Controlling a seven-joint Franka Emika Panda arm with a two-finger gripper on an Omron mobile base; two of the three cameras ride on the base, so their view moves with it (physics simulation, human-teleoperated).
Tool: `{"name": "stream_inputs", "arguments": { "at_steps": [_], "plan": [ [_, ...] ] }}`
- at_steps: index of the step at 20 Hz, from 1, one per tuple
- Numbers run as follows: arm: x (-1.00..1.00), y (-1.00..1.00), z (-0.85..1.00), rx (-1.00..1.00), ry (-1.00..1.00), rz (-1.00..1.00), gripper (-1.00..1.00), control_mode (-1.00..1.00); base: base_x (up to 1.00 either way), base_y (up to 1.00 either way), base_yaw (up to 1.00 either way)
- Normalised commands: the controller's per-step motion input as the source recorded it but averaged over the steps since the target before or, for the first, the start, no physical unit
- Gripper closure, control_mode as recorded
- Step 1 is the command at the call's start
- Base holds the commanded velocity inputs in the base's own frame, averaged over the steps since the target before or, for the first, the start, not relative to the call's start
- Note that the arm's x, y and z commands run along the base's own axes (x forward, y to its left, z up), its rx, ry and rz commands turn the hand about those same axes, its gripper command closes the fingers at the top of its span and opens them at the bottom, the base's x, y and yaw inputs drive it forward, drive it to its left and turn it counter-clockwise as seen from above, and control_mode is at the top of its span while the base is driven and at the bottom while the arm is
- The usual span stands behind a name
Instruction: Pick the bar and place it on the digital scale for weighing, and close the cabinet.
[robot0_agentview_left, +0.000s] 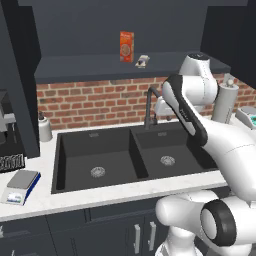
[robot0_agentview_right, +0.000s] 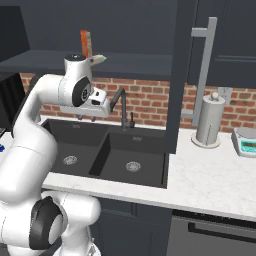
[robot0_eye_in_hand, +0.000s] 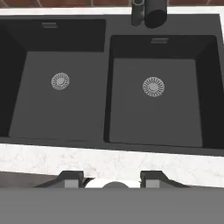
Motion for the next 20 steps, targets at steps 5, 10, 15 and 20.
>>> {"name": "stream_inputs", "arguments": {
  "at_steps": [5,10,15,20],
  "plan": [
    [-0.32,0.11,0.0,-0.03,-0.07,0.01,-1.0,-1.0,0.0,0.0,0.0],
    [-0.17,0.19,0.09,-0.04,-0.18,0.0,-1.0,-1.0,0.0,0.0,0.0],
    [-0.32,0.11,0.33,0.0,-0.17,-0.01,-1.0,-1.0,0.0,0.0,0.0],
    [-0.25,0.06,0.39,0.0,-0.27,0.0,-1.0,-1.0,0.0,0.0,0.0]
  ]
}}
